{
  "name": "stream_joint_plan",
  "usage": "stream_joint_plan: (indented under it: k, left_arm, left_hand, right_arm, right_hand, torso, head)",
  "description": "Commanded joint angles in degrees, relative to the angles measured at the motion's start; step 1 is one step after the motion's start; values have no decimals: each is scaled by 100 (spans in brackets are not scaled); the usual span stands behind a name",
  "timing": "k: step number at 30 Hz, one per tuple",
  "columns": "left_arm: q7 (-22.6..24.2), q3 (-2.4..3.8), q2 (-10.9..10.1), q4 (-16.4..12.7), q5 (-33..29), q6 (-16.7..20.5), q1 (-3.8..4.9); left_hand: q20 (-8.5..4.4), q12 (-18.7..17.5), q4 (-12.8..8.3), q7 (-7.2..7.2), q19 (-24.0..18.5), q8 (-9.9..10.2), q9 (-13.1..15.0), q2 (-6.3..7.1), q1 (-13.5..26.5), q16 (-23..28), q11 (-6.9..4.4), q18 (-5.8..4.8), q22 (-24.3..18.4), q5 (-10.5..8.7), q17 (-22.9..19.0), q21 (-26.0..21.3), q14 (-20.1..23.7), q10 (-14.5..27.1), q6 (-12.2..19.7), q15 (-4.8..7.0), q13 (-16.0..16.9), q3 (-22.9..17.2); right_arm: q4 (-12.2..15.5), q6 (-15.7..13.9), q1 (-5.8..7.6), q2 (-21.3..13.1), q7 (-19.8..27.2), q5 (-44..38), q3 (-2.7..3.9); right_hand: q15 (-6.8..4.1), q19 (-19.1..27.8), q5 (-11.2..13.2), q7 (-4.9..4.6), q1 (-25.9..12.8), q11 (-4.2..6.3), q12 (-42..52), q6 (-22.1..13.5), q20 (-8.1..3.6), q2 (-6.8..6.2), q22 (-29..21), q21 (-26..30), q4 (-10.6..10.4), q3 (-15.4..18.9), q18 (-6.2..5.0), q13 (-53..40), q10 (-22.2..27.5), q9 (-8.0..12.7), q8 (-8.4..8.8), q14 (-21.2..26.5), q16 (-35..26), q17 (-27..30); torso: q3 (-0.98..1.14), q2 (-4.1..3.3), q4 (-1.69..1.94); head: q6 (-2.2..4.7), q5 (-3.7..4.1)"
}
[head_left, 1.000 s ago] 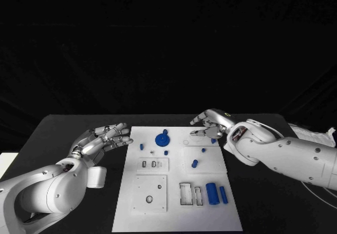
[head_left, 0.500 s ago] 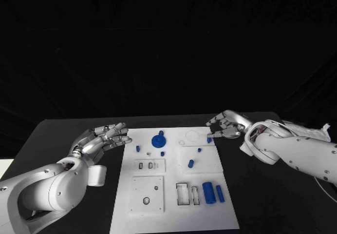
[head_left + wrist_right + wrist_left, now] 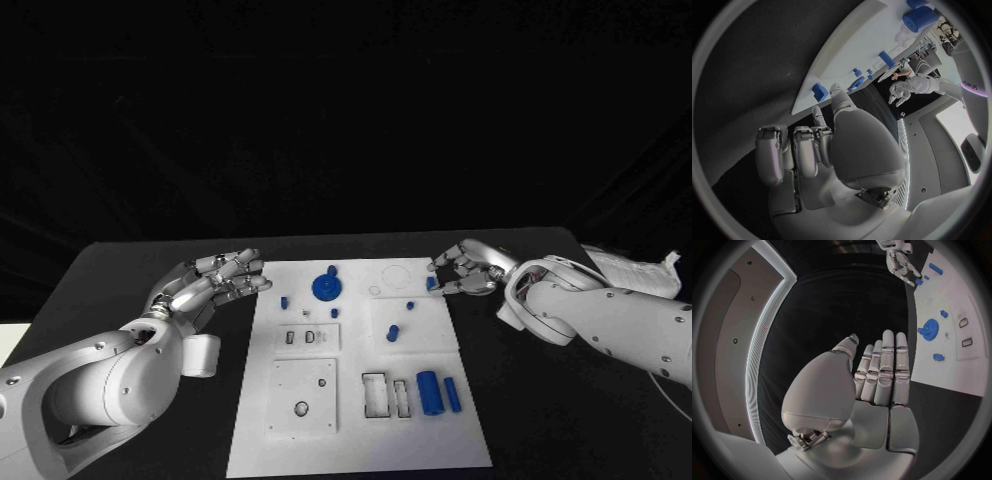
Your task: Assemble the parts on the task board
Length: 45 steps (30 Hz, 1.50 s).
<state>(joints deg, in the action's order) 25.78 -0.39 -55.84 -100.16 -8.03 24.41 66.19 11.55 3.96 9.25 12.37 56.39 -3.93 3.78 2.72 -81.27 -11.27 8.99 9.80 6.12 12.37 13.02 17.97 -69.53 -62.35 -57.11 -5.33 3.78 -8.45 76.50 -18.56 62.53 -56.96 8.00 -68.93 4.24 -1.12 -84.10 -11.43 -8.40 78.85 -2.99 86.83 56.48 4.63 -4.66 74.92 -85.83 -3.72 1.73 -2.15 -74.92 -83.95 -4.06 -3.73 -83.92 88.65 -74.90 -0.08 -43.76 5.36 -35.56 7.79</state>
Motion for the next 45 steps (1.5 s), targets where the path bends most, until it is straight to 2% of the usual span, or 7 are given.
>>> stream_joint_plan:
  k: [1, 11, 19, 35, 38, 41, 45]
  left_arm:
    - [52, 3, 12, 1, 30, -117, 0]
    - [48, 3, 17, 6, 30, -114, 0]
    - [39, 3, 13, 6, 30, -115, 0]
    - [22, 3, 6, 2, 30, -120, 0]
    - [20, 3, 5, 4, 30, -121, 0]
    - [20, 3, 4, 6, 30, -122, -1]
    - [21, 3, 3, 12, 30, -125, -1]
  left_hand:
    - [15, -26, -19, 10, -22, 17, -4, -9, -67, 20, -7, 67, -9, 9, 5, -24, 35, 17, 26, -3, -4, -28]
    - [14, -24, -26, 10, -22, 17, -3, -9, -72, 22, -7, 67, -9, 9, 9, -23, 34, 16, 25, -2, -4, -38]
    - [14, -25, -29, 11, -22, 17, -4, -7, -73, 24, -7, 67, -9, 8, 11, -22, 34, 18, 26, -2, -4, -42]
    - [13, -25, -29, 11, -22, 17, -4, -7, -73, 24, -7, 67, -9, 8, 12, -22, 34, 18, 26, -2, -4, -43]
    - [13, -25, -29, 11, -22, 17, -4, -7, -73, 24, -7, 67, -9, 8, 12, -22, 34, 18, 26, -2, -4, -43]
    - [13, -25, -29, 11, -22, 17, -4, -7, -73, 24, -7, 67, -9, 8, 12, -22, 34, 18, 26, -2, -4, -43]
    - [13, -25, -29, 11, -22, 17, -4, -7, -73, 24, -7, 67, -9, 8, 12, -22, 34, 18, 26, -2, -4, -43]
  right_arm:
    - [-52, 153, -22, 38, 71, -62, 3]
    - [-150, 191, -36, 122, 77, -63, 3]
    - [-229, 281, -40, 188, 82, -63, 4]
    - [-323, 320, -44, 260, 9, -197, 4]
    - [-305, 198, -45, 272, 39, -208, 4]
    - [-230, -84, -45, 273, 117, -105, 11]
    - [-35, -334, -32, 242, 114, 79, 34]
  right_hand:
    - [31, -176, 20, -11, -43, -50, -15, -36, 45, 39, 580, 15, -3, 32, 10, -1343, -469, 1, 12, -532, -15, -1161]
    - [13, -198, 173, 19, 30, -23, 38, 145, 36, 324, 622, -4, 65, -81, 19, -1369, -492, -40, -44, -542, 4, -1206]
    - [-52, -222, 616, 110, 211, 57, 123, 486, -18, 654, 675, -28, 225, -422, 29, -1412, -527, -77, -95, -552, 22, -1250]
    - [-112, -263, 693, 187, 270, 126, 226, 727, -77, 734, 766, -71, 420, -703, 49, -1464, -569, -91, -96, -572, 62, -1343]
    - [-124, -271, 661, 207, 252, 142, 255, 794, -88, 752, 783, -80, 445, -756, 53, -1478, -581, -99, -106, -573, 65, -1349]
    - [-158, -289, 597, 265, 154, 188, 302, 939, -114, 780, 820, -98, 440, -817, 60, -1501, -599, -127, -147, -581, 80, -1384]
    - [-210, -295, 391, 334, -12, 247, 316, 1060, -161, 789, 832, -104, 399, -873, 63, -1507, -604, -153, -173, -585, 88, -1403]
  torso:
    - [-7, 2, 1]
    - [-10, 4, 1]
    - [-9, 4, -2]
    - [-11, 5, -4]
    - [-10, 6, -4]
    - [-13, 9, -4]
    - [-14, 16, 2]
  head:
    - [-3, 9]
    - [-9, 16]
    - [-25, 3]
    - [-48, 9]
    - [-50, 4]
    - [-53, 2]
    - [-59, 6]
